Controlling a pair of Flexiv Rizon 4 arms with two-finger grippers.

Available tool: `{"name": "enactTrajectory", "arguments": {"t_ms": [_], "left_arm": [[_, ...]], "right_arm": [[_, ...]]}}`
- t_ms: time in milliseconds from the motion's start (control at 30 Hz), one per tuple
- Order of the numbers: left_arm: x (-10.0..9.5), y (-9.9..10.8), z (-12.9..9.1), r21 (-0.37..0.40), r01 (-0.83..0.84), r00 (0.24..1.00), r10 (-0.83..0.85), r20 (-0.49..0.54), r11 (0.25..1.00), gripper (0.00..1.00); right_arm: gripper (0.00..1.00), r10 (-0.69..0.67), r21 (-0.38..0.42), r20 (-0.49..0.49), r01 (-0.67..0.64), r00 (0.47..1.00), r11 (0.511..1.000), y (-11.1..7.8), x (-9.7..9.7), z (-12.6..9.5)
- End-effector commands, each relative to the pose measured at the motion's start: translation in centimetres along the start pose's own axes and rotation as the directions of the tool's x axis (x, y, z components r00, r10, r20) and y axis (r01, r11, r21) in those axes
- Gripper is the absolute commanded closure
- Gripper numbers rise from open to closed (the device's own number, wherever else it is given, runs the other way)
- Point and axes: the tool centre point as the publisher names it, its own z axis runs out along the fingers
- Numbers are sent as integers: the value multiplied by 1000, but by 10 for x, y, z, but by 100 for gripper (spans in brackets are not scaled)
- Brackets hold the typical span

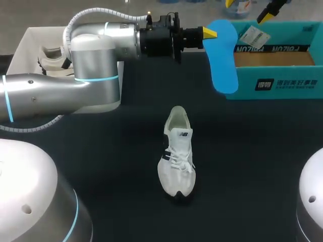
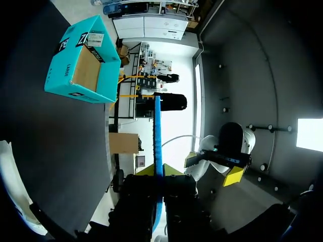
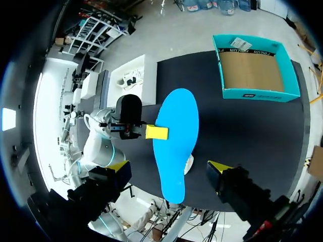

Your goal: Take the shoe out of the shoebox, open the shoe tongue, remove and reinsert the insole, then place the shoe into the shoebox

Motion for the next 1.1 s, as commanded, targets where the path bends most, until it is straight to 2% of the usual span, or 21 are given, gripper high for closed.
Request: {"name": "enactTrajectory", "arguments": {"t_ms": [33,233,400,600,667,1000,1100], "left_arm": [[-1,0,1,0,0,1000,0,-1,1000,100],[-1,0,1,0,0,1000,0,-1,1000,100],[-1,0,1,0,0,1000,0,-1,1000,100],[-1,0,1,0,0,1000,0,-1,1000,100],[-1,0,1,0,0,1000,0,-1,1000,100],[-1,0,1,0,0,1000,0,-1,1000,100],[-1,0,1,0,0,1000,0,-1,1000,100]], "right_arm": [[0,-45,-62,161,56,986,997,2,6,6],[0,-40,-38,223,49,974,998,6,13,12],[0,-17,-57,194,29,981,998,2,18,10],[0,-36,-16,383,46,923,999,-3,29,13],[0,-36,-4,416,42,909,999,-5,31,15],[0,-9,-11,426,16,905,1000,-15,34,20],[0,33,-17,446,-28,895,999,-17,35,21]]}}
